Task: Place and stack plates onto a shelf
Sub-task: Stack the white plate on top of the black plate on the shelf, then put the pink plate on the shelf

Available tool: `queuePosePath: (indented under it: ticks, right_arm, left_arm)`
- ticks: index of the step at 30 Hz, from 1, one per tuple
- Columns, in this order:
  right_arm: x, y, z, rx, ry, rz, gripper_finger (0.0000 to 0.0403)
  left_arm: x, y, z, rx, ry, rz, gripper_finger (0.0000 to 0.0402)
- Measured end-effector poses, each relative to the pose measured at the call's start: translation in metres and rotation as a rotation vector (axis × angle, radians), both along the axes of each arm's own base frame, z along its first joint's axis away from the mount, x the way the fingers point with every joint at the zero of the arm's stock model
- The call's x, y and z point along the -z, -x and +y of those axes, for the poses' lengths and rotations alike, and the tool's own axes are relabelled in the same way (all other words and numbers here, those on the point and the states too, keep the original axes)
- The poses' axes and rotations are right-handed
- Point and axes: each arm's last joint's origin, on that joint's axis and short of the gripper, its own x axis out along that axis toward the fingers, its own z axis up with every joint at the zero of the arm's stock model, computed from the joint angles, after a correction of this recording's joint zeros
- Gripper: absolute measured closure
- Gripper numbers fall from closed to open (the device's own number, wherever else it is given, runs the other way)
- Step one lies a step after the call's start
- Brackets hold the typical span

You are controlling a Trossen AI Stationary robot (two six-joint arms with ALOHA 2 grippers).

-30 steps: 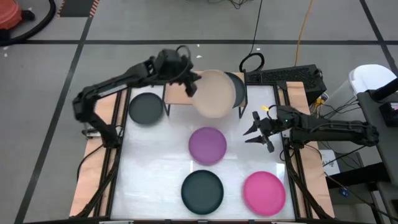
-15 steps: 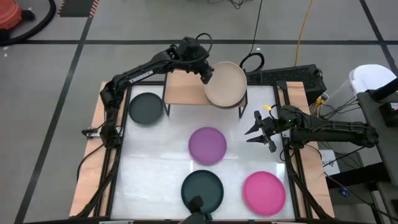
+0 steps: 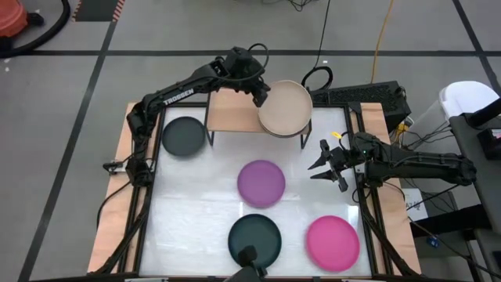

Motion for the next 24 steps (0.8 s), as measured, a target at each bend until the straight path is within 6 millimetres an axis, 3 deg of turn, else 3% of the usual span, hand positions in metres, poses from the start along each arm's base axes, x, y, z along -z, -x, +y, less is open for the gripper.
queuePosePath:
  ticks: [9,15,19,24]
  right_arm:
    - [0.000,0.000,0.000,0.002,-0.007,0.002,0.0271]
    - [0.000,0.000,0.000,0.002,-0.007,0.003,0.0271]
    - [0.001,0.000,0.000,0.004,-0.019,0.014,0.0271]
    - [0.000,0.000,0.000,0.006,-0.027,0.009,0.0271]
  left_arm:
    - [-0.002,0.002,0.000,-0.014,-0.006,0.002,0.0290]
    - [-0.033,0.018,-0.012,0.017,-0.047,-0.056,0.0289]
    - [-0.069,0.035,-0.043,0.127,-0.146,-0.112,0.0289]
    - [-0.107,0.057,-0.104,0.264,-0.267,-0.128,0.0289]
